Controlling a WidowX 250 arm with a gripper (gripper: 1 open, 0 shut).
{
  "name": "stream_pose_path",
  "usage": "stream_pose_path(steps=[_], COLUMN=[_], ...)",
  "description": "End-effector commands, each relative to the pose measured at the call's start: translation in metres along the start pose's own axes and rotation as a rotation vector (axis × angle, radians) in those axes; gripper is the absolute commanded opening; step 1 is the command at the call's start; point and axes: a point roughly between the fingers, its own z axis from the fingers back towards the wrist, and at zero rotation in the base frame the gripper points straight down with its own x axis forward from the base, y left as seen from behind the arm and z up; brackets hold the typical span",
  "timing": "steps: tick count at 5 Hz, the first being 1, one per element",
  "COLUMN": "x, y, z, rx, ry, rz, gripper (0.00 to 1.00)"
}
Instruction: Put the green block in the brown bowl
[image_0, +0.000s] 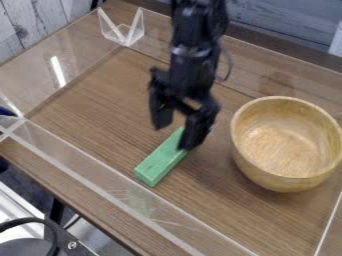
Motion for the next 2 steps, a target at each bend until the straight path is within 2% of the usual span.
stream_pose_path(steps=[1, 2], x=[-0.009, -0.023], y=[0.005, 0.013], z=[-0.010, -0.018], rx=[-0.001, 0.000], ry=[-0.044, -0.061], rz=[-0.052, -0.051], gripper=[1.00, 1.00])
